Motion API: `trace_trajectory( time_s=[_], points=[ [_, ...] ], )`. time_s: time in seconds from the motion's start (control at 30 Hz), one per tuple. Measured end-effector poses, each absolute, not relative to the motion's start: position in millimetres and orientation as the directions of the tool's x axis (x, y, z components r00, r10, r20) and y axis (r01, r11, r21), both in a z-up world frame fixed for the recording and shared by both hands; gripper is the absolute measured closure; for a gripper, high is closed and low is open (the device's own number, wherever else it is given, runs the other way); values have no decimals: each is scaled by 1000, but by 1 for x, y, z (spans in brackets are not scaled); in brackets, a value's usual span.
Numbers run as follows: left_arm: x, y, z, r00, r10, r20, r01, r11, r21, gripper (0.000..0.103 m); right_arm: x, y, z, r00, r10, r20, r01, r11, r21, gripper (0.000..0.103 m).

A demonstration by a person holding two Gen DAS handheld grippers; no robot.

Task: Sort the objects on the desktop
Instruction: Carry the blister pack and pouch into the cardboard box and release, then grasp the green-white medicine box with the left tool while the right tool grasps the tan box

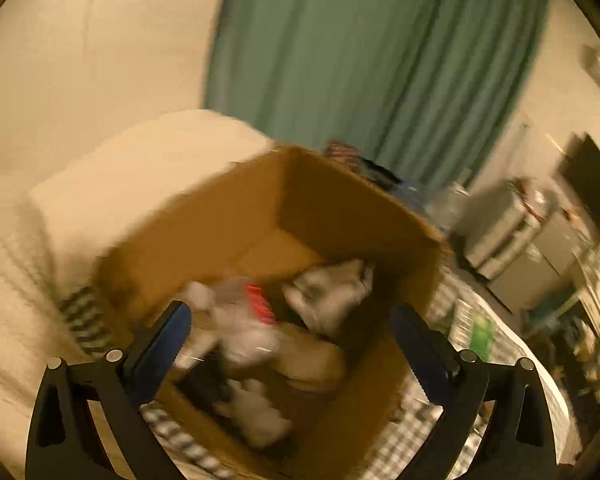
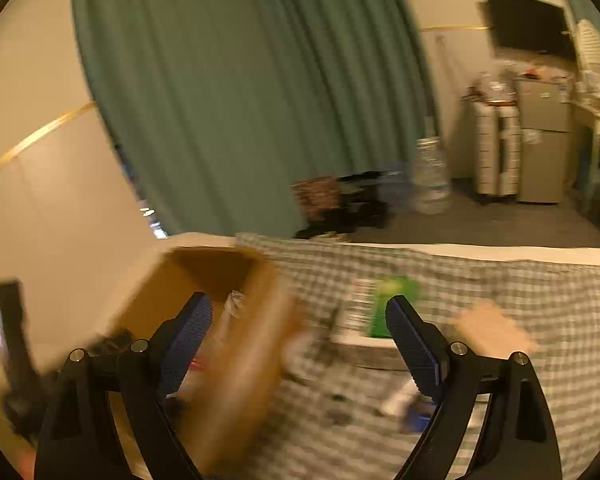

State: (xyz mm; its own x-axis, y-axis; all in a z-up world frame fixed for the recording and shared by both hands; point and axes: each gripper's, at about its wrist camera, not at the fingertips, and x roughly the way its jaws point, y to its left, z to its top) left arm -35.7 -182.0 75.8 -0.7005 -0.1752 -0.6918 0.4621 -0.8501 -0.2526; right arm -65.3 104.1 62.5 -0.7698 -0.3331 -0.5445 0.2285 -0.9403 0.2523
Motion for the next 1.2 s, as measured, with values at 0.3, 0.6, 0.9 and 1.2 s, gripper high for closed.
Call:
trace_trajectory(
  time_s=[0.3, 0.6, 0.9, 1.2],
  points=[
    [-57, -59, 57, -704, 58, -708, 123, -972, -202, 0, -70, 202, 4, -753, -173, -635, 33, -973, 226, 14],
    [-93, 6, 27, -664, 100, -741, -17, -993, -119, 0, -114, 215, -34, -680, -261, -685, 113, -961, 254, 14],
    [-154, 7, -19, -636, 116, -763, 19, -986, -166, 0, -163, 204, -76, -616, -251, -747, 181, -968, 176, 14],
    [-195, 2, -52, -585, 129, -801, 59, -978, -201, 1, -198, 198, -100, -567, -248, -785, 205, -966, 156, 10]
  ],
)
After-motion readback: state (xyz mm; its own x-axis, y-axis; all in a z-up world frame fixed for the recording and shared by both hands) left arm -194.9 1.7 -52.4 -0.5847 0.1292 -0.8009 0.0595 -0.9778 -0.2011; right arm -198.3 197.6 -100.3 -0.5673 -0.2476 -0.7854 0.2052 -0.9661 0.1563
